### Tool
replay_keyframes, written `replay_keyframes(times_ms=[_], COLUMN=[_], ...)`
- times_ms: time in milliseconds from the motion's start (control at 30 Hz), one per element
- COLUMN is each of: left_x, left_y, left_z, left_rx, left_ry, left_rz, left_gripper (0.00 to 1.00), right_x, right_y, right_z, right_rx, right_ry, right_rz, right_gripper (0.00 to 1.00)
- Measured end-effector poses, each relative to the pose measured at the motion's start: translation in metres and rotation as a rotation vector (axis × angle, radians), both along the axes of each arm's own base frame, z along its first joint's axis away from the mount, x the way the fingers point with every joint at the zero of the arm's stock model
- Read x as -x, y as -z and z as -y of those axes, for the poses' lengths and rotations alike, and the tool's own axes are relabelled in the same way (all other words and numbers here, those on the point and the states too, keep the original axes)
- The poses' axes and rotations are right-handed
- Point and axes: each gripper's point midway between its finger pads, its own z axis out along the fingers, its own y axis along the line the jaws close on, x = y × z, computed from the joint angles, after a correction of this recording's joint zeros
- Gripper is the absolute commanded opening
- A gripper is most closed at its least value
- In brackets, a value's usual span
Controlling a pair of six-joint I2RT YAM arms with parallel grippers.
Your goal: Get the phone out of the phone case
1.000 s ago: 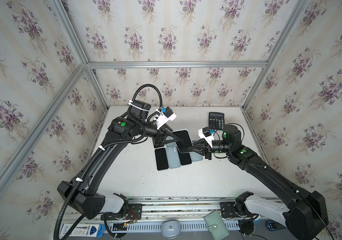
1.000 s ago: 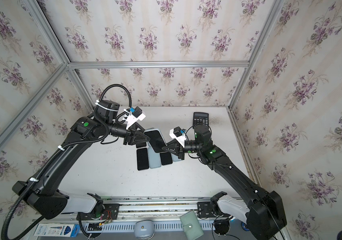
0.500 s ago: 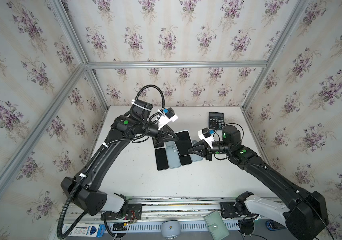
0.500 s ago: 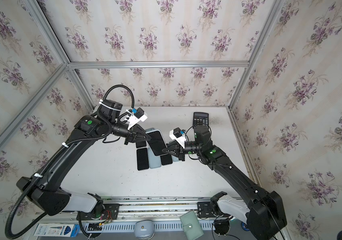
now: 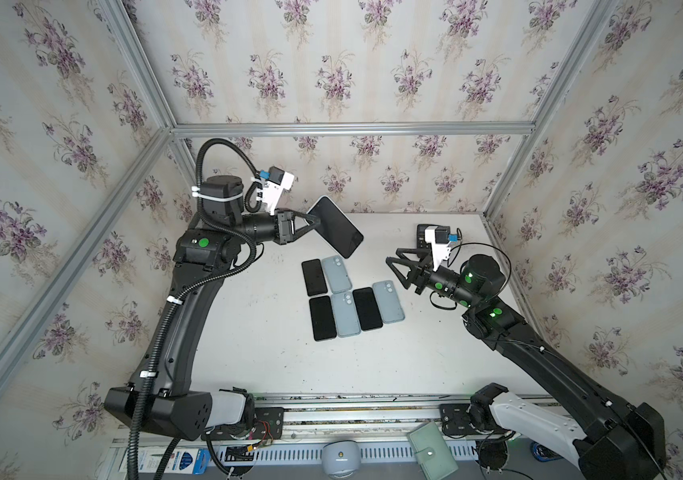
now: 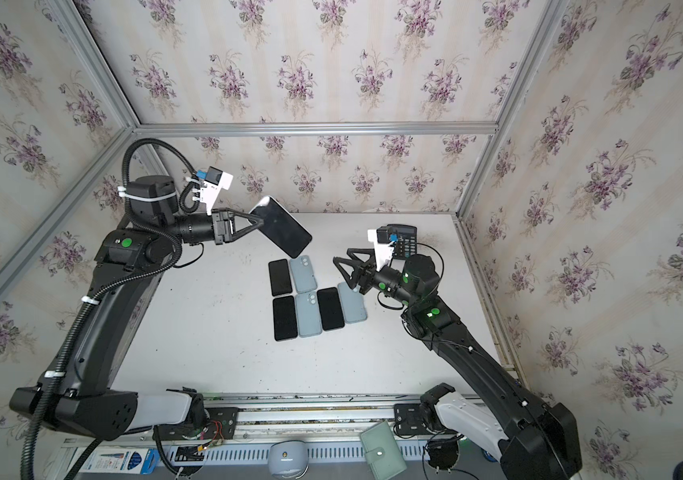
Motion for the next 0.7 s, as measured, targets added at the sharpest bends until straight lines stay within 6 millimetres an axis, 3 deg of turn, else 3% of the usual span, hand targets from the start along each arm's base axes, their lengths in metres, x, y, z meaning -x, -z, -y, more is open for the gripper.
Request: replay_keyframes(times_ms=[167,333,467,700], left_x=[-0.016,-0.022,-0.028,-0.017], left_y=[-0.012,-0.011,-0.002,-0.011], left_z=[-0.006,-0.009,-0.015,-0.019], left_rx=[0.203,0.409,0.54,0.639], left_ry=[-0.104,-0.157,-0.213,-0.215], left_rz=[-0.164,-0.303,-0.408,-0.429], left_gripper=[0.0,0.0,0.0,0.0], right_x=[-0.01,0.0,0.005,-0.002], right_y=[-0.025,-0.016,-0.02,-0.04], right_z=[-0.007,-0.045,-0.072,-0.079], right_rx=[-0.16,-0.209,-0.236,-0.333], right_ry=[0.008,-0.072,-0.125,-0.108], right_rz=[-0.131,-0.227,-0.232,-0.193], right_gripper=[0.64,0.64,0.64,0.67])
